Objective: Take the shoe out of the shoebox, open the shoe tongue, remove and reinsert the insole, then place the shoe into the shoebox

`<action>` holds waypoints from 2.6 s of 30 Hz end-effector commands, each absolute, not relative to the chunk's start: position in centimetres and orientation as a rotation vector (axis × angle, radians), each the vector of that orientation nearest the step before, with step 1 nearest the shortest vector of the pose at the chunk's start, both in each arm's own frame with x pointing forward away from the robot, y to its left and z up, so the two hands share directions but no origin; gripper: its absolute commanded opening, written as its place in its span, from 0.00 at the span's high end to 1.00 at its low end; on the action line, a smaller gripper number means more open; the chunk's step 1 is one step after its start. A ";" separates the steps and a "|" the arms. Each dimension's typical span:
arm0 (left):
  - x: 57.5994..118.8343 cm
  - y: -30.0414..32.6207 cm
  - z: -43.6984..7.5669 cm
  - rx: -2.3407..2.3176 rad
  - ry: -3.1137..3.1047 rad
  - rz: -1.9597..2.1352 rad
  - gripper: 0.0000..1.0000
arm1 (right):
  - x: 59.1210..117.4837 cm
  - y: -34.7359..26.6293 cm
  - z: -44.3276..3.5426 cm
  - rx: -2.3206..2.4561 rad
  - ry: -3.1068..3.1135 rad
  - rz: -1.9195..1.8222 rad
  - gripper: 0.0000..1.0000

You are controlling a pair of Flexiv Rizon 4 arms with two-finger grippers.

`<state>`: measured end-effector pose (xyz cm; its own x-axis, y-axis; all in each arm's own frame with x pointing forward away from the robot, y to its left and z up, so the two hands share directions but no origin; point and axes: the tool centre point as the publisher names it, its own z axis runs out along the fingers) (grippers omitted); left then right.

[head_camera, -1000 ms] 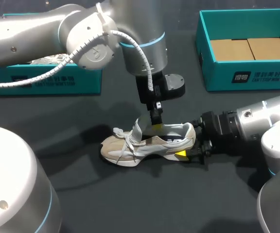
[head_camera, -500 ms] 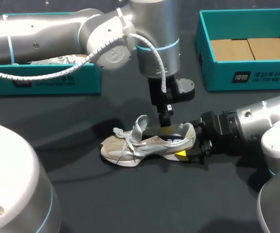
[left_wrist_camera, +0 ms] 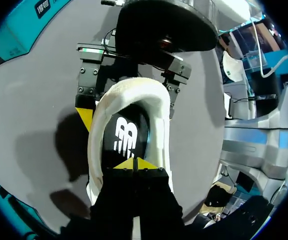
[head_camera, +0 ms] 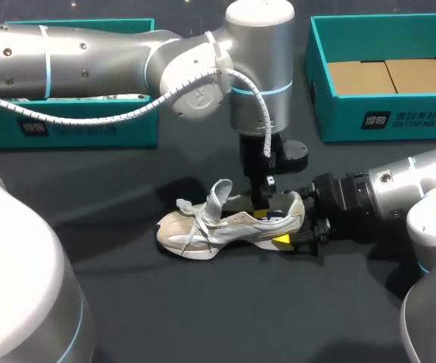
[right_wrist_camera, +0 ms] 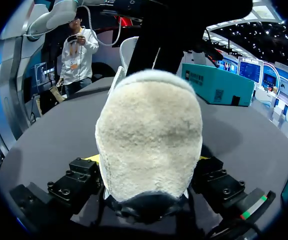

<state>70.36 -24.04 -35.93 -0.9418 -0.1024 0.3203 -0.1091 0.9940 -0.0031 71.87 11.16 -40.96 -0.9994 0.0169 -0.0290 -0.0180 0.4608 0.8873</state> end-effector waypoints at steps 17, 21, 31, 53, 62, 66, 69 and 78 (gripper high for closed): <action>68.7 -21.2 -37.2 -0.043 -2.815 0.022 0.81 | 71.8 11.3 -41.0 0.000 2.657 1.609 1.00; 68.6 -21.5 -37.6 -0.042 -2.841 0.020 0.67 | 71.8 11.3 -41.0 0.000 2.657 1.609 1.00; 68.9 -22.3 -40.1 -0.012 -2.981 0.028 0.63 | 71.8 11.3 -41.0 0.000 2.657 1.609 1.00; 71.8 -21.5 -40.1 0.151 -3.046 0.112 1.00 | 71.8 11.3 -41.0 0.000 2.657 1.609 1.00; 71.6 -20.4 -37.9 0.167 -2.959 0.282 1.00 | 71.8 11.3 -41.0 0.000 2.657 1.609 1.00; 71.4 -20.2 -37.4 0.162 -2.935 0.333 1.00 | 71.8 11.3 -41.0 0.000 2.657 1.609 1.00; 71.2 -20.0 -37.1 0.147 -2.910 0.364 1.00 | 71.8 11.3 -41.0 0.000 2.657 1.609 1.00; 70.1 -20.2 -35.0 0.114 -2.878 0.519 1.00 | 71.8 11.3 -41.0 0.000 2.657 1.609 1.00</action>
<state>70.54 -21.15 -35.52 -0.9718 -0.0400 0.2326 -0.1064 0.9541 -0.2801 71.92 11.21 -40.95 -0.9995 0.0168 -0.0285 -0.0175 0.4608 0.8873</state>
